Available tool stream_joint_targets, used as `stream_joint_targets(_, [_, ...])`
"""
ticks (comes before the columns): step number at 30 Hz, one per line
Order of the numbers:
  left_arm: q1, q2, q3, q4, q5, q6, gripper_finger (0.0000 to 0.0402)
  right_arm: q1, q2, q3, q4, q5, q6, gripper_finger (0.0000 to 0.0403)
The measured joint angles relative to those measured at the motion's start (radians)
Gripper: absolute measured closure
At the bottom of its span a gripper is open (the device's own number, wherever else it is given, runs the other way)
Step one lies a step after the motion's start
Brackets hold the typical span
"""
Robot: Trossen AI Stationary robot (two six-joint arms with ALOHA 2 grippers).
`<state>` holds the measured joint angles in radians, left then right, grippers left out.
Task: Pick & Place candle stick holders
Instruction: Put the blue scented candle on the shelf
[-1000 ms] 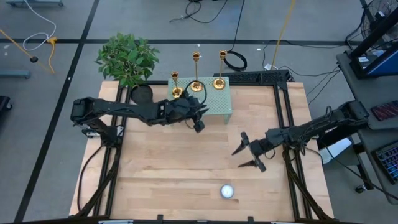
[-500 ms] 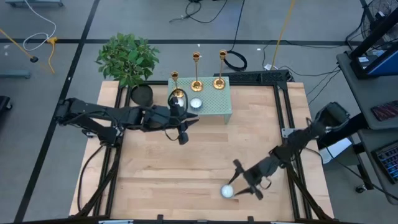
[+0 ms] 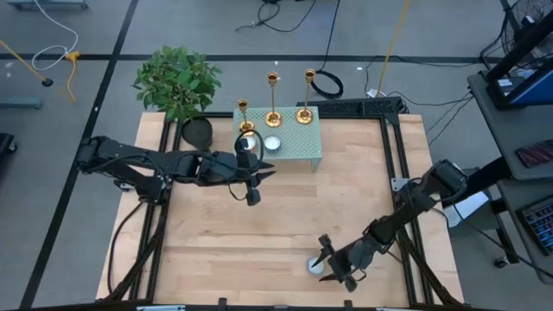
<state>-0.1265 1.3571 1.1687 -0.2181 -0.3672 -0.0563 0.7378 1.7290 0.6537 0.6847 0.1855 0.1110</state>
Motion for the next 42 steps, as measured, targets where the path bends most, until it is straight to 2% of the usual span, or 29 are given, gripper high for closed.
stream_joint_targets(9, [0.0, 0.0, 0.0, -0.028, 0.001, -0.008, 0.0316, 0.016, 0.011, 0.001, -0.014, 0.0, 0.152, 0.0246])
stream_joint_targets(16, [0.0, 0.0, 0.0, -0.027, 0.002, -0.009, 0.0316, 0.017, 0.011, 0.001, -0.076, 0.002, 0.187, 0.0252])
stream_joint_targets(23, [0.0, 0.0, 0.0, -0.026, 0.002, -0.01, 0.0316, 0.017, 0.009, 0.001, -0.121, 0.026, 0.136, 0.0259])
stream_joint_targets(27, [0.0, 0.0, 0.0, -0.024, 0.002, -0.012, 0.0316, 0.017, 0.009, 0.001, -0.127, 0.026, 0.127, 0.0289])
stream_joint_targets(36, [0.0, 0.0, 0.0, -0.023, 0.002, -0.012, 0.0316, 0.017, 0.009, 0.001, -0.142, 0.023, 0.13, 0.039])
stream_joint_targets(42, [0.0, 0.0, 0.0, -0.023, 0.002, -0.012, 0.0316, 0.016, -0.001, -0.002, -0.119, 0.027, 0.131, 0.0395])
